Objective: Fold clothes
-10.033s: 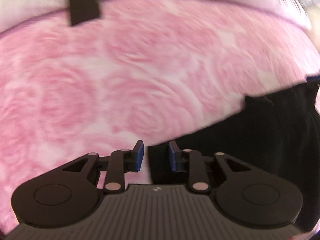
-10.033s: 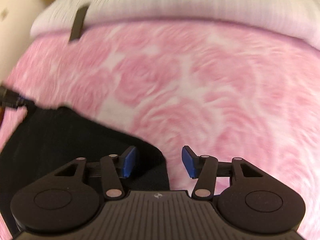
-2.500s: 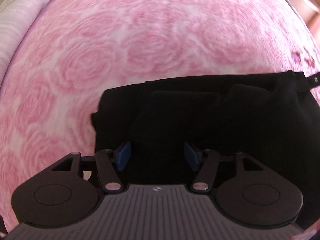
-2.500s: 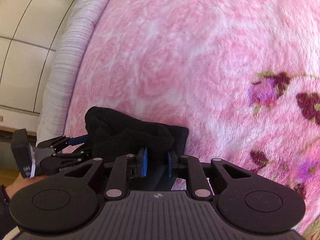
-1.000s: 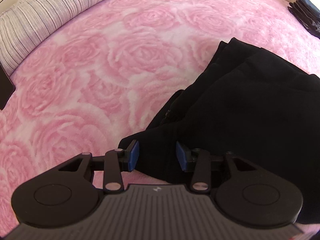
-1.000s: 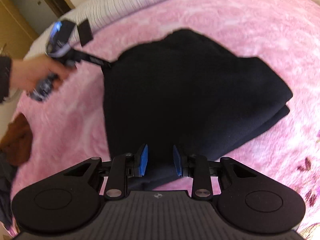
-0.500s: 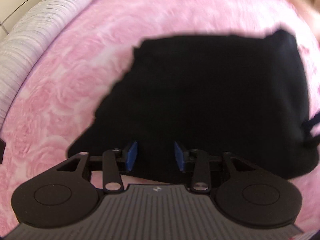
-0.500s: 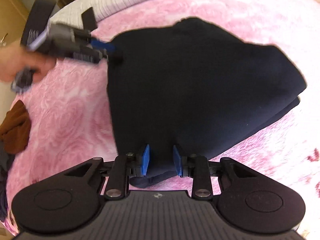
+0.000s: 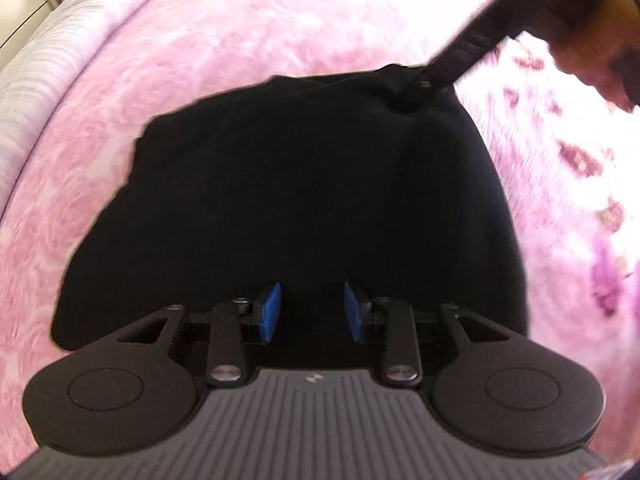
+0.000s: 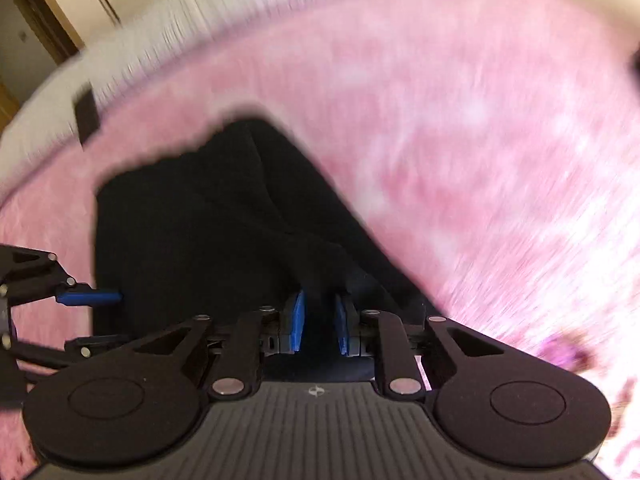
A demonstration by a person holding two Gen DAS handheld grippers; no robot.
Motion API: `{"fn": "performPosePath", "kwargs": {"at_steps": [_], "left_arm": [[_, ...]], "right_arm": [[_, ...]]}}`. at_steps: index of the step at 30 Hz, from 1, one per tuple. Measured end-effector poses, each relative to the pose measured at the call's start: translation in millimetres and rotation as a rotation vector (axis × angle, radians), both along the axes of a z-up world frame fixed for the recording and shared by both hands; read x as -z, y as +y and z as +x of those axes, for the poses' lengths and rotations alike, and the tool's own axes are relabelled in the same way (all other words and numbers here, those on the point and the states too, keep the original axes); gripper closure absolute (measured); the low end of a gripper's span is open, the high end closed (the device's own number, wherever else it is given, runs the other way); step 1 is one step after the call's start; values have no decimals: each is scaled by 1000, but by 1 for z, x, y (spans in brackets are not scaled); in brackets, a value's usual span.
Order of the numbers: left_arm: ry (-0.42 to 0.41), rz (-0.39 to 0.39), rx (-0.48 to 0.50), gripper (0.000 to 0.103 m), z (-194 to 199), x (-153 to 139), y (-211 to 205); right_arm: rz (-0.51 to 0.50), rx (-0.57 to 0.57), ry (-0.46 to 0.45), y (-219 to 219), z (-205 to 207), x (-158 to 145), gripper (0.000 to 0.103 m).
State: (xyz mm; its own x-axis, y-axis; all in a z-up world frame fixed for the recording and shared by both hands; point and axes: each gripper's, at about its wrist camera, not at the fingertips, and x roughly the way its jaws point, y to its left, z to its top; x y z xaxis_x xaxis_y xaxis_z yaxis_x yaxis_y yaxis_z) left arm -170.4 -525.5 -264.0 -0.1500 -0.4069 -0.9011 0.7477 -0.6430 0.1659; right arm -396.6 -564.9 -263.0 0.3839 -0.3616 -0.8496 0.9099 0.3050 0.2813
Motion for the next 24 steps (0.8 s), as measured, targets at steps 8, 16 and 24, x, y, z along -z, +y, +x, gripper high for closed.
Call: {"fn": "performPosePath", "kwargs": {"at_steps": [8,16,24], "left_arm": [[51,59,-5,63,13,1,-107],[108,121,-4,57,32,1,-224],[103,132,-28,102,41,0,-225]], "right_arm": [[86,24,-95,-6,-31,5,83],[65,-11,-87,11,-34,1,71],[21,-26,-90,6,-29,-10,71]]}}
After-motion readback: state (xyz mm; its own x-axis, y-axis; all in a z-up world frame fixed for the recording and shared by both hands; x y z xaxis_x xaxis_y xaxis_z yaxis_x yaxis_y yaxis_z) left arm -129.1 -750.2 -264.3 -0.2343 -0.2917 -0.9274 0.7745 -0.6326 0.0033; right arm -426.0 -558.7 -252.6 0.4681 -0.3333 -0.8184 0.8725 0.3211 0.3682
